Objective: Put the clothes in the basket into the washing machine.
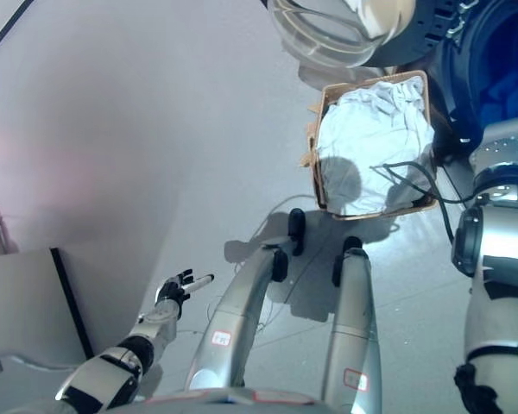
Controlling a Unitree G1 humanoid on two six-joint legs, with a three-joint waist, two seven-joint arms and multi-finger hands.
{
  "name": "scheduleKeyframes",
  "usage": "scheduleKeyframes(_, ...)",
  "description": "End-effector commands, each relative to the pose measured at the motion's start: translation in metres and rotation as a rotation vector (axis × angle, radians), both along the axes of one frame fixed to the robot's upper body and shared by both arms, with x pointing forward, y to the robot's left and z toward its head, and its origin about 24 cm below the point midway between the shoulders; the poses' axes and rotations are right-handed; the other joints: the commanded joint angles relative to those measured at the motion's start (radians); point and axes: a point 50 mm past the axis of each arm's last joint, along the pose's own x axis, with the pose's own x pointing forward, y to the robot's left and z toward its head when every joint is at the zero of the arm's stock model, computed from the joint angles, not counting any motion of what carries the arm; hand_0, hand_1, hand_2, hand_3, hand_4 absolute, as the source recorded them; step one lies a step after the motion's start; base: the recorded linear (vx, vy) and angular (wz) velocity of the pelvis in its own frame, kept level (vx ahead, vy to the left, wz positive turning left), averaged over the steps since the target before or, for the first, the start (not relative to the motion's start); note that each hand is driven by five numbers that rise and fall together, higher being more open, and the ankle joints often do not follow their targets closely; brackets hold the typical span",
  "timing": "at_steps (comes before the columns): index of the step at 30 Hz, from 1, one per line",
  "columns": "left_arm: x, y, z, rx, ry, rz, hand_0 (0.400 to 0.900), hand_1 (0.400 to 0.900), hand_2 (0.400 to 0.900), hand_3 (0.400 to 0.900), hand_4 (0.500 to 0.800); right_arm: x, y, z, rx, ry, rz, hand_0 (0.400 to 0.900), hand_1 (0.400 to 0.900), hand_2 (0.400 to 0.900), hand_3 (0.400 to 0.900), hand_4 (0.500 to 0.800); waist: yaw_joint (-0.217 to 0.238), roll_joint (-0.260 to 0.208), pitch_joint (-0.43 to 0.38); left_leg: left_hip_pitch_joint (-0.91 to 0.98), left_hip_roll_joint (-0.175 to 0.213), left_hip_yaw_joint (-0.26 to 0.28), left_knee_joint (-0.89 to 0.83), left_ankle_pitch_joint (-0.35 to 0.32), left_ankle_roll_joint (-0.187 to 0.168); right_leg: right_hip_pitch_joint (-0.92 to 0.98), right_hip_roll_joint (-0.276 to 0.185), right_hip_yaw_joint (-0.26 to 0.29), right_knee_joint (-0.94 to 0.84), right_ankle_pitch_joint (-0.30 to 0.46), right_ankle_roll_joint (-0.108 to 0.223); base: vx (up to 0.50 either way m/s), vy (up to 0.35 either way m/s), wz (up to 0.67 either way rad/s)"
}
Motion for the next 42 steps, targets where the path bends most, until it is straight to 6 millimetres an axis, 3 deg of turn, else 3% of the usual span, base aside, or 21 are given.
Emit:
scheduleKeyframes(1, -0.027, 0.008, -0.014, 0.029, 0.083, 0.074, 0.9, 0.9, 0.9, 0.9, 0.8, -0.029, -0.027, 0.05, -0.235, -0.065, -0.153, 0.4, 0.4, 0.4, 0.4, 0.5, -0.019, 0.038, -0.018, 0.009, -0.039, 0.05, -0.039, -0.074, -0.019, 0.0, 0.065, 0.082, -0.067, 0.038, 0.016, 0.0, 0.0, 0.0)
scheduleKeyframes(2, -0.028, 0.007, -0.014, 0.028, 0.08, 0.071, 0.9, 0.9, 0.9, 0.9, 0.8, -0.031, -0.028, 0.051, -0.238, -0.075, -0.159, 0.4, 0.4, 0.4, 0.4, 0.5, -0.019, 0.042, -0.019, 0.006, -0.041, 0.05, -0.035, -0.075, -0.018, -0.005, 0.065, 0.084, -0.06, 0.036, 0.017, 0.0, 0.0, 0.0)
scheduleKeyframes(3, -0.029, 0.007, -0.015, 0.027, 0.085, 0.072, 0.9, 0.9, 0.9, 0.9, 0.8, -0.031, -0.027, 0.052, -0.244, -0.081, -0.161, 0.9, 0.9, 0.9, 0.9, 0.8, -0.019, 0.044, -0.022, 0.003, -0.043, 0.052, -0.03, -0.076, -0.018, -0.011, 0.066, 0.086, -0.054, 0.036, 0.017, 0.0, 0.0, 0.0)
scheduleKeyframes(8, -0.03, 0.006, -0.016, 0.024, 0.089, 0.07, 0.9, 0.9, 0.9, 0.9, 0.8, -0.025, -0.02, 0.058, -0.281, -0.151, -0.102, 0.9, 0.9, 0.9, 0.9, 0.8, -0.02, 0.044, -0.027, -0.007, -0.043, 0.059, -0.024, -0.078, -0.018, -0.03, 0.071, 0.095, -0.044, 0.04, 0.02, 0.01, -0.013, -0.02)
scheduleKeyframes(17, -0.031, 0.007, -0.016, 0.031, 0.097, 0.074, 0.9, 0.9, 0.9, 0.9, 0.8, -0.019, -0.014, 0.051, -0.256, -0.173, -0.083, 0.9, 0.9, 0.9, 0.9, 0.8, -0.019, 0.037, -0.044, -0.018, -0.045, 0.058, -0.015, -0.076, -0.018, -0.042, 0.075, 0.089, -0.04, 0.04, 0.015, 0.0, -0.002, -0.01)
scheduleKeyframes(23, -0.031, 0.009, -0.017, 0.03, 0.099, 0.094, 0.9, 0.9, 0.9, 0.9, 0.8, -0.007, 0.004, 0.051, -0.306, -0.189, -0.016, 0.9, 0.9, 0.9, 0.9, 0.8, -0.023, 0.028, -0.041, -0.024, -0.043, 0.056, -0.016, -0.071, -0.02, -0.047, 0.077, 0.085, -0.042, 0.05, 0.015, -0.01, 0.003, 0.0)
scheduleKeyframes(25, -0.032, 0.01, -0.017, 0.027, 0.103, 0.105, 0.9, 0.9, 0.9, 0.9, 0.8, 0.002, 0.016, 0.042, -0.338, -0.182, 0.041, 0.9, 0.9, 0.9, 0.9, 0.8, -0.028, 0.021, -0.037, -0.022, -0.042, 0.054, -0.014, -0.071, -0.018, -0.041, 0.078, 0.082, -0.045, 0.052, 0.015, 0.0, 0.0, 0.0)
scheduleKeyframes(30, -0.032, 0.014, -0.017, 0.019, 0.112, 0.133, 0.9, 0.9, 0.9, 0.9, 0.8, 0.021, 0.059, 0.002, -0.453, -0.127, 0.228, 0.9, 0.9, 0.9, 0.9, 0.8, -0.054, -0.006, -0.025, 0.027, -0.033, 0.042, -0.041, -0.068, -0.015, 0.017, 0.08, 0.068, -0.085, 0.066, 0.012, -0.01, 0.024, -0.04)
scheduleKeyframes(31, -0.033, 0.015, -0.017, 0.02, 0.116, 0.139, 0.9, 0.9, 0.9, 0.9, 0.8, 0.023, 0.073, -0.021, -0.522, -0.055, 0.29, 0.9, 0.9, 0.9, 0.9, 0.8, -0.065, -0.017, -0.017, 0.06, -0.028, 0.036, -0.06, -0.066, -0.015, 0.056, 0.081, 0.064, -0.109, 0.072, 0.011, -0.01, 0.026, -0.05)
scheduleKeyframes(32, -0.034, 0.016, -0.017, 0.023, 0.118, 0.14, 0.9, 0.9, 0.9, 0.9, 0.8, 0.023, 0.074, -0.022, -0.52, -0.052, 0.29, 0.9, 0.9, 0.9, 0.9, 0.8, -0.066, -0.018, -0.016, 0.065, -0.028, 0.034, -0.064, -0.064, -0.015, 0.062, 0.08, 0.062, -0.113, 0.074, 0.011, -0.01, 0.032, -0.05)
scheduleKeyframes(33, -0.033, 0.016, -0.017, 0.018, 0.121, 0.145, 0.9, 0.9, 0.9, 0.9, 0.8, 0.021, 0.09, -0.046, -0.646, 0.059, 0.345, 0.9, 0.9, 0.9, 0.9, 0.8, -0.073, -0.029, -0.013, 0.102, -0.027, 0.023, -0.085, -0.06, -0.015, 0.108, 0.079, 0.056, -0.142, 0.079, 0.009, 0.0, 0.0, 0.0)
scheduleKeyframes(34, -0.034, 0.017, -0.017, 0.02, 0.123, 0.145, 0.9, 0.9, 0.9, 0.9, 0.8, 0.02, 0.091, -0.047, -0.646, 0.063, 0.344, 0.9, 0.9, 0.9, 0.9, 0.8, -0.075, -0.029, -0.012, 0.108, -0.027, 0.02, -0.09, -0.059, -0.015, 0.115, 0.079, 0.054, -0.147, 0.081, 0.009, 0.0, 0.0, 0.0)
scheduleKeyframes(36, -0.038, 0.018, -0.019, 0.023, 0.127, 0.149, 0.9, 0.9, 0.9, 0.9, 0.8, 0.01, 0.109, -0.094, -0.826, 0.274, 0.449, 0.9, 0.9, 0.9, 0.9, 0.8, -0.084, -0.049, -0.014, 0.178, -0.027, 0.002, -0.138, -0.049, -0.018, 0.195, 0.075, 0.039, -0.204, 0.097, 0.011, 0.0, 0.018, -0.01)
scheduleKeyframes(37, -0.039, 0.019, -0.019, 0.029, 0.13, 0.146, 0.9, 0.9, 0.9, 0.9, 0.8, 0.005, 0.113, -0.11, -0.844, 0.326, 0.485, 0.9, 0.9, 0.9, 0.9, 0.8, -0.087, -0.053, -0.013, 0.211, -0.028, -0.005, -0.159, -0.045, -0.019, 0.229, 0.074, 0.033, -0.229, 0.104, 0.013, 0.0, 0.0, 0.0)
scheduleKeyframes(38, -0.039, 0.019, -0.019, 0.029, 0.131, 0.146, 0.9, 0.9, 0.9, 0.9, 0.8, 0.005, 0.113, -0.111, -0.843, 0.327, 0.485, 0.9, 0.9, 0.9, 0.9, 0.8, -0.088, -0.052, -0.007, 0.222, -0.028, -0.008, -0.165, -0.043, -0.019, 0.241, 0.074, 0.031, -0.235, 0.105, 0.013, 0.0, 0.0, 0.0)
scheduleKeyframes(39, -0.044, 0.018, -0.021, 0.028, 0.144, 0.139, 0.9, 0.9, 0.9, 0.9, 0.8, -0.009, 0.123, -0.156, -0.891, 0.494, 0.589, 0.9, 0.9, 0.9, 0.9, 0.8, -0.093, -0.068, -0.013, 0.29, -0.028, -0.021, -0.21, -0.033, -0.023, 0.317, 0.074, 0.021, -0.292, 0.121, 0.019, 0.0, 0.0, 0.0)
scheduleKeyframes(40, -0.044, 0.018, -0.022, 0.028, 0.146, 0.139, 0.9, 0.9, 0.9, 0.9, 0.8, -0.009, 0.123, -0.156, -0.89, 0.495, 0.59, 0.9, 0.9, 0.9, 0.9, 0.8, -0.094, -0.067, -0.009, 0.3, -0.028, -0.023, -0.217, -0.03, -0.023, 0.327, 0.074, 0.019, -0.299, 0.123, 0.019, 0.0, 0.0, 0.0)
scheduleKeyframes(42, -0.047, 0.021, -0.022, 0.043, 0.154, 0.124, 0.9, 0.9, 0.9, 0.9, 0.8, -0.023, 0.121, -0.193, -0.92, 0.674, 0.675, 0.9, 0.9, 0.9, 0.9, 0.8, -0.098, -0.084, -0.016, 0.385, -0.025, -0.045, -0.274, -0.015, -0.025, 0.417, 0.075, 0.006, -0.366, 0.142, 0.027, 0.0, 0.0, 0.0)
